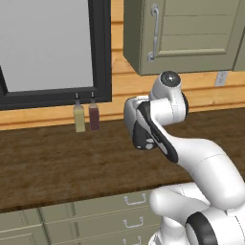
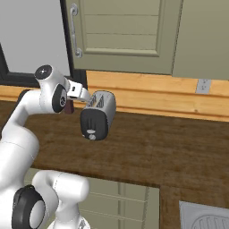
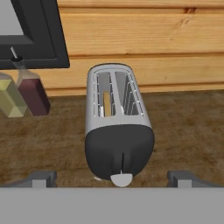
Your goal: Start the toaster. Once the lever pops up, take the bread to the plate on the dining counter.
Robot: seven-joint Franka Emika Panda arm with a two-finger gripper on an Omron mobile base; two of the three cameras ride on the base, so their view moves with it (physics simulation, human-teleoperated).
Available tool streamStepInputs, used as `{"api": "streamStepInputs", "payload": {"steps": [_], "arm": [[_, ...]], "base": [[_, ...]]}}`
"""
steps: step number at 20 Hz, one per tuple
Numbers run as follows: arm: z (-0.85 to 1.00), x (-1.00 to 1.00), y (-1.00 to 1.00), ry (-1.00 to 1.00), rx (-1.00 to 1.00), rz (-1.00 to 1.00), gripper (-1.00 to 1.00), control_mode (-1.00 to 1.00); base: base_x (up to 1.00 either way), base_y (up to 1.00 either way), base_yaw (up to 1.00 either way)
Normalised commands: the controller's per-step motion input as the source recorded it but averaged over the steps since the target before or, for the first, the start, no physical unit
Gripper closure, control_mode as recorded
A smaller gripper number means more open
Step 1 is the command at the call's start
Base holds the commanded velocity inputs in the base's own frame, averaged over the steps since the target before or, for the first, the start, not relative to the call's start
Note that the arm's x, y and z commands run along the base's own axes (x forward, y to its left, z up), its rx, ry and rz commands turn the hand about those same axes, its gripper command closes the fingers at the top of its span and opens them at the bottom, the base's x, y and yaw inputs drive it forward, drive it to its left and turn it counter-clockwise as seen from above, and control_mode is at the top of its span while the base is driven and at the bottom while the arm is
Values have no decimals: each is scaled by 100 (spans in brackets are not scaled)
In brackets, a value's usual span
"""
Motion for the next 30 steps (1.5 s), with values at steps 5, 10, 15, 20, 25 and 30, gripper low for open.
{"api": "streamStepInputs", "payload": {"steps": [5,10,15,20,25,30], "arm": [[0,0,0,0,0,0,-100,-100],[0,0,0,0,0,0,-100,-100],[0,0,0,0,0,0,-100,-100],[0,0,0,0,0,0,-100,-100],[0,0,0,0,0,0,-100,-100],[0,0,0,0,0,0,-100,-100]], "base": [[0,0,0],[0,0,0],[0,0,0],[0,0,0],[0,0,0],[0,0,0]]}}
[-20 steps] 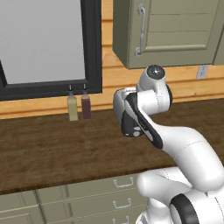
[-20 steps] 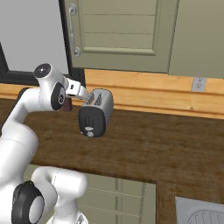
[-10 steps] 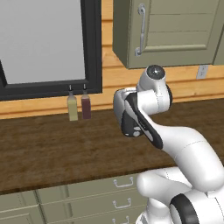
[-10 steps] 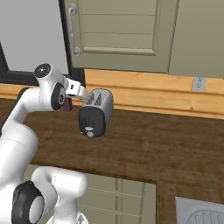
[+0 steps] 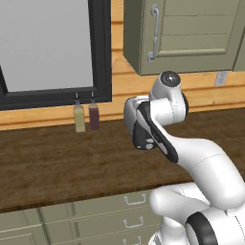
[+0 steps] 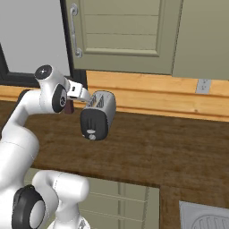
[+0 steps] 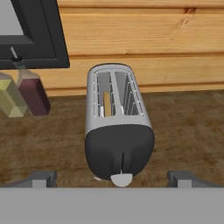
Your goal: Start the toaster. Once the lever pops up, take the bread to the plate on the dining counter.
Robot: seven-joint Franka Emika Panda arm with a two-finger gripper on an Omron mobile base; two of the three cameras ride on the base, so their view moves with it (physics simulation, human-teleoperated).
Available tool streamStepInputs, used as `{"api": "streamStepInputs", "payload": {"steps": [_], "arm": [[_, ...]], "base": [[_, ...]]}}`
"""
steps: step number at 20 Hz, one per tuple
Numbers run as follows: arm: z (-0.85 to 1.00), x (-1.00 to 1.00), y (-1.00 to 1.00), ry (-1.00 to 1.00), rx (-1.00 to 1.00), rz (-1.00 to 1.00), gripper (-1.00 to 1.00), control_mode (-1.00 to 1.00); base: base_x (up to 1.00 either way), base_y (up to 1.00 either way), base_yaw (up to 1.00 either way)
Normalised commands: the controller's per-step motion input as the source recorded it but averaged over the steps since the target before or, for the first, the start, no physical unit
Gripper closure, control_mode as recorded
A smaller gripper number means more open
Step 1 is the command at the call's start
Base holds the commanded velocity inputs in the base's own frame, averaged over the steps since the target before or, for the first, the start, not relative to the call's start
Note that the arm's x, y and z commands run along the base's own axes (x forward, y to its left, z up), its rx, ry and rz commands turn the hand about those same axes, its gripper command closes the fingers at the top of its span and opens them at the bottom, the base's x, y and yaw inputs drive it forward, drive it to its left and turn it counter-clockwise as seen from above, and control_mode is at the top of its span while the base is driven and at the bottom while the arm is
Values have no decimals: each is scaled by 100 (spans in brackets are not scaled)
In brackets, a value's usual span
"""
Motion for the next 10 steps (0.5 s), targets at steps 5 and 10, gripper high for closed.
{"api": "streamStepInputs", "payload": {"steps": [5,10], "arm": [[0,0,0,0,0,0,-100,-100],[0,0,0,0,0,0,-100,-100]], "base": [[0,0,0],[0,0,0]]}}
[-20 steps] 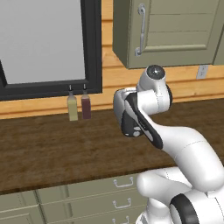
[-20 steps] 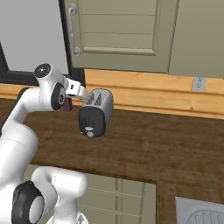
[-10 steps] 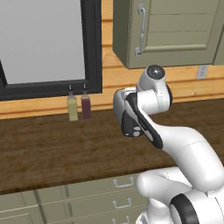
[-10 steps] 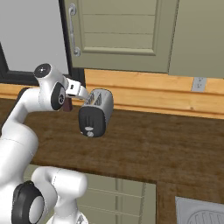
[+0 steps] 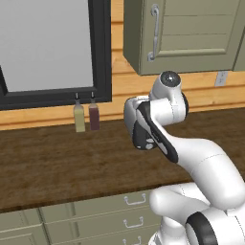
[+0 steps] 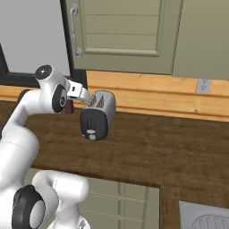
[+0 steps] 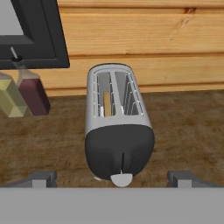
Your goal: Start the toaster. Once the lever pops up, take the bread to the plate on the dining counter.
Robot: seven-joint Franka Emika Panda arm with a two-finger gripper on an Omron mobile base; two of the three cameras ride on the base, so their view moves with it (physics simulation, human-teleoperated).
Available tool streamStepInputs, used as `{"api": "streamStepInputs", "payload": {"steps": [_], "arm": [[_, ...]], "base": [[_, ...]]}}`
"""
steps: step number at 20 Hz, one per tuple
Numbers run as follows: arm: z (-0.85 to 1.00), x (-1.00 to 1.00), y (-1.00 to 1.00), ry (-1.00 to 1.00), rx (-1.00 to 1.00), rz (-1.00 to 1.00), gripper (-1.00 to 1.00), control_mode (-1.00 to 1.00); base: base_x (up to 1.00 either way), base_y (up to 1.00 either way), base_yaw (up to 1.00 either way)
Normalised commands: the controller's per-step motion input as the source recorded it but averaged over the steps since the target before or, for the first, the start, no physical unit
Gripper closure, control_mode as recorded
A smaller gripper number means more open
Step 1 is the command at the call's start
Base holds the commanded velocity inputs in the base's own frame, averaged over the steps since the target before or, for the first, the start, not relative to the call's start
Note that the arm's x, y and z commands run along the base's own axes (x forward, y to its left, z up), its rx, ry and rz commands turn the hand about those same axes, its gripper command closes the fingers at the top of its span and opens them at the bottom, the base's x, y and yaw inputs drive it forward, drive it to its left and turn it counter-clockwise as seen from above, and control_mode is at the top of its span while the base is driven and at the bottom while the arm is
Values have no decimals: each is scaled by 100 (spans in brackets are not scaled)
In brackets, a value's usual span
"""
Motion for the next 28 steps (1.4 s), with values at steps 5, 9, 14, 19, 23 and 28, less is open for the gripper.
{"api": "streamStepInputs", "payload": {"steps": [5,9,14,19,23,28], "arm": [[0,0,0,0,0,0,-100,-100],[0,0,0,0,0,0,-100,-100],[0,0,0,0,0,0,-100,-100],[0,0,0,0,0,0,-100,-100],[0,0,0,0,0,0,-100,-100],[0,0,0,0,0,0,-100,-100]], "base": [[0,0,0],[0,0,0],[0,0,0],[0,0,0],[0,0,0],[0,0,0]]}}
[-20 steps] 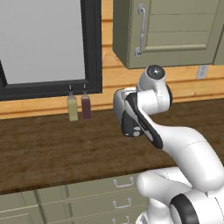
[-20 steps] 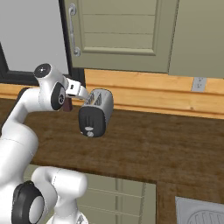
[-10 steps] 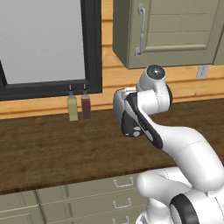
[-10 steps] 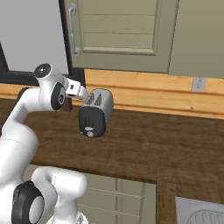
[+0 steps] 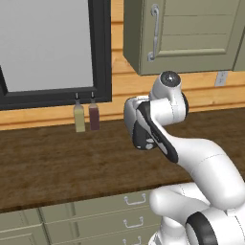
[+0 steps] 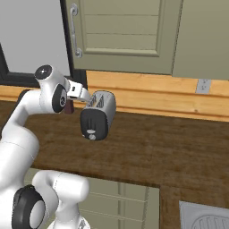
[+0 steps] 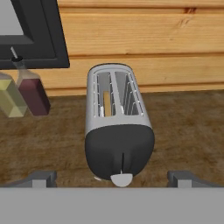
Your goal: Start the toaster. Once the lever pops up, take the bread to the plate on the dining counter.
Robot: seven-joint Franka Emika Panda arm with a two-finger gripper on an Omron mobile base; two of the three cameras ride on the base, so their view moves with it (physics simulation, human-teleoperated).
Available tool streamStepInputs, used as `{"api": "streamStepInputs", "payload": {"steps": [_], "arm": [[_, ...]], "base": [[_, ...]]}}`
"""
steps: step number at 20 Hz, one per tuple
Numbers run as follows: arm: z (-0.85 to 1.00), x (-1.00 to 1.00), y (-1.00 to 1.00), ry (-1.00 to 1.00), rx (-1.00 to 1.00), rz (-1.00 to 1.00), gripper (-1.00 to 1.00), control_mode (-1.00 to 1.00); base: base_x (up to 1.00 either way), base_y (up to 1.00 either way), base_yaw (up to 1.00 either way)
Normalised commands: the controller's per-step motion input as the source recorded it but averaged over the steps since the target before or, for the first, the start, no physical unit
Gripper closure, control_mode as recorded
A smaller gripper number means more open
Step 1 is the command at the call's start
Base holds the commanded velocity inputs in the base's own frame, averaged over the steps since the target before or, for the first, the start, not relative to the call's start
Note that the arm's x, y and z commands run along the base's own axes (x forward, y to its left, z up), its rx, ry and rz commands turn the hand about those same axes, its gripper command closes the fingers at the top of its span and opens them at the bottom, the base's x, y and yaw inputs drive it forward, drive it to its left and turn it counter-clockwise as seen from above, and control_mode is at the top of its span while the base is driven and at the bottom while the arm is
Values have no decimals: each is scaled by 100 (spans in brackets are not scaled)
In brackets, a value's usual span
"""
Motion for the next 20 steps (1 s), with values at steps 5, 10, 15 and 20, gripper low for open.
{"api": "streamStepInputs", "payload": {"steps": [5,10,15,20], "arm": [[0,0,0,0,0,0,-100,-100],[0,0,0,0,0,0,-100,-100],[0,0,0,0,0,0,-100,-100],[0,0,0,0,0,0,-100,-100]], "base": [[0,0,0],[0,0,0],[0,0,0],[0,0,0]]}}
